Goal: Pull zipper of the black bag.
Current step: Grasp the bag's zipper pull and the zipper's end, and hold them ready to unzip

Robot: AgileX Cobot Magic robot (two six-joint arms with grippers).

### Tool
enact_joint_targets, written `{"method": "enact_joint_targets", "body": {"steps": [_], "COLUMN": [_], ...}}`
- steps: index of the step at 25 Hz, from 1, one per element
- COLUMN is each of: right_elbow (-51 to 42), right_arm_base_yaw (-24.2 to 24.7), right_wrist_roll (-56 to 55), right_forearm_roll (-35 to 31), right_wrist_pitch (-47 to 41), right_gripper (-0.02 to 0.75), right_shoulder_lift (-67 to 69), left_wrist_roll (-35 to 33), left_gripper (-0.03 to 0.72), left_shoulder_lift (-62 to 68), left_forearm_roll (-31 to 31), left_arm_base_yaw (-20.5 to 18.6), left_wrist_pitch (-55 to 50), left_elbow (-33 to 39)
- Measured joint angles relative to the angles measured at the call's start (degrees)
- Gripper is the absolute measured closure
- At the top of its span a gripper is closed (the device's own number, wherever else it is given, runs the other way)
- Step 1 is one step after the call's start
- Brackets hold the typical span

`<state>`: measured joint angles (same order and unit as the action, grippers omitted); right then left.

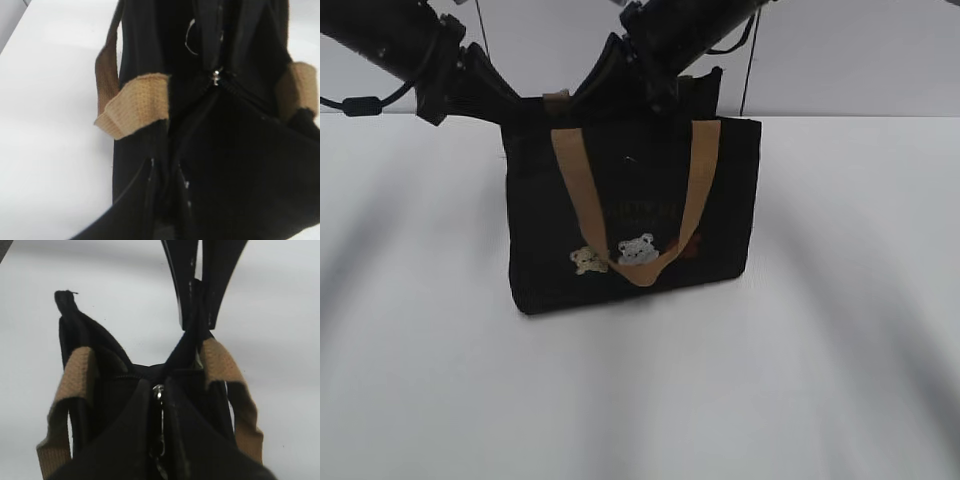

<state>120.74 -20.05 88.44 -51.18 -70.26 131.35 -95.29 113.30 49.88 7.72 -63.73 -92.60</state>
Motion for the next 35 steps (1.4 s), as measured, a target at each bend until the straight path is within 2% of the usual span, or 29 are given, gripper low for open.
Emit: {"method": "enact_joint_targets", "body": {"steps": [11,18,22,35], "right_elbow": [0.0,0.0,0.05,0.05], "right_arm_base_yaw": [3.57,5.98,8.54,14.52], "right_wrist_roll": [-2.23,-2.36,-2.64,-5.96], "right_forearm_roll": [3.7,3.51,3.78,3.27], "right_wrist_pitch": [-0.8,-0.96,-1.03,-1.37], "right_gripper": [0.715,0.717,0.753,0.753], "right_shoulder_lift": [-0.83,-0.83,-0.83,-1.94], "left_wrist_roll": [0.09,0.16,0.16,0.16], "left_gripper": [0.645,0.645,0.645,0.645], "left_shoulder_lift": [0.0,0.0,0.0,0.0], "left_forearm_roll": [0.97,1.44,1.28,2.49], "left_arm_base_yaw": [0.24,0.52,0.52,0.56], "left_wrist_pitch": [-0.65,-0.79,-1.21,-1.59], "left_elbow": [0.0,-0.14,-0.14,-0.18]}}
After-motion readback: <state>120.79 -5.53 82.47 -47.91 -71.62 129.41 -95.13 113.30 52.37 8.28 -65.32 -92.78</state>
